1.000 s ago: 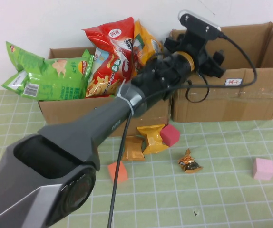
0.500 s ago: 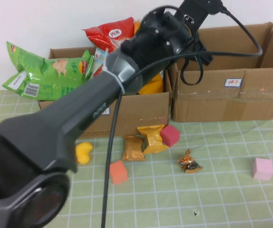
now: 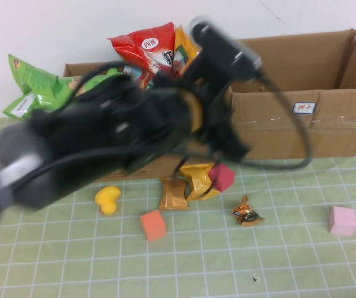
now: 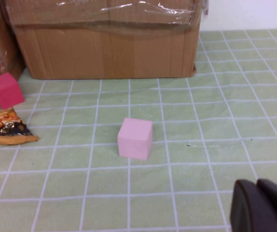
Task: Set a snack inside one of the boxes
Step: Pick up the biscuit
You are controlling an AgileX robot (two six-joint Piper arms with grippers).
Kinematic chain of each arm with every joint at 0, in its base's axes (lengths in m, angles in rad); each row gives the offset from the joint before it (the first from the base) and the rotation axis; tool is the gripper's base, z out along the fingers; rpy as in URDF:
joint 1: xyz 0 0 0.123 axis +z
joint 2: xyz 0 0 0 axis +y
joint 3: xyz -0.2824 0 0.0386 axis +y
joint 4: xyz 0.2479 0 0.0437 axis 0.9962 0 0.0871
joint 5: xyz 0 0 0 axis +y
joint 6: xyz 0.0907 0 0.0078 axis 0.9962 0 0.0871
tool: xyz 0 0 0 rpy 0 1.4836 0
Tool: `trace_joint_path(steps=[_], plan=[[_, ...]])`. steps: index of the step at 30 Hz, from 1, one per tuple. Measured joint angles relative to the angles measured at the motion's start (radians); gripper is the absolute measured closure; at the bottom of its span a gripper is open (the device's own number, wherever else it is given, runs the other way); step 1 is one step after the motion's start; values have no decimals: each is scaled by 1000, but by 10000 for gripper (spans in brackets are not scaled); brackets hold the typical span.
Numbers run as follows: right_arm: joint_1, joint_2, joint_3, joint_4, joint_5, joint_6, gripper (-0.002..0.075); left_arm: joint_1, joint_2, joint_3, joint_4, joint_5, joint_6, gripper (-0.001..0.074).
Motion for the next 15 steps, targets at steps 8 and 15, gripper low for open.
trace_joint_path(steps=[8, 15], plan=[[0, 0, 0, 0, 0, 0, 728, 0, -224, 315, -22, 244, -14, 735], [0, 0, 0, 0, 0, 0, 728, 0, -243, 406, -83, 295, 8, 730]])
